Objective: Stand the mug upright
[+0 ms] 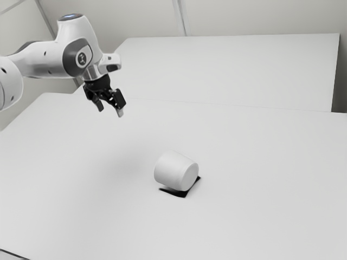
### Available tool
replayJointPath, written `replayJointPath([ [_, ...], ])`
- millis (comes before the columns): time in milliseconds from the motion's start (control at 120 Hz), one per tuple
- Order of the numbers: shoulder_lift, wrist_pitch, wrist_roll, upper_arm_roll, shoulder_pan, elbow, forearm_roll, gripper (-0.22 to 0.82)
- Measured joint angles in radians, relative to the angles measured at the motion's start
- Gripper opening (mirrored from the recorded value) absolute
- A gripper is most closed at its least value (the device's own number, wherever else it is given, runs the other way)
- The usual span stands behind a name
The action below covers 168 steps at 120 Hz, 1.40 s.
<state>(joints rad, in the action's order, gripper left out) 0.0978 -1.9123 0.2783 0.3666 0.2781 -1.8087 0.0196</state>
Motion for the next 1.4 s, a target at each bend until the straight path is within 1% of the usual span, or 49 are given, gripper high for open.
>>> replayJointPath([
  [167, -0.032, -0.039, 0.007, 0.003, 0.003, -0.073, 0.044, 0.6],
  [342, -0.027, -0.064, 0.053, 0.024, -0.023, -0.145, 0.241, 0.6],
  [567, -0.002, -0.042, 0.156, 0.032, -0.031, -0.196, 0.47, 0.6],
  [725, 0.046, -0.016, 0.236, 0.032, -0.028, -0.204, 0.602, 0.6],
  [883, 0.071, 0.01, 0.315, 0.032, -0.028, -0.207, 0.696, 0.6],
  [1117, 0.119, 0.038, 0.421, 0.028, -0.007, -0.209, 0.806, 0.6],
  [1400, 0.15, 0.065, 0.525, 0.023, 0.023, -0.212, 0.91, 0.6],
])
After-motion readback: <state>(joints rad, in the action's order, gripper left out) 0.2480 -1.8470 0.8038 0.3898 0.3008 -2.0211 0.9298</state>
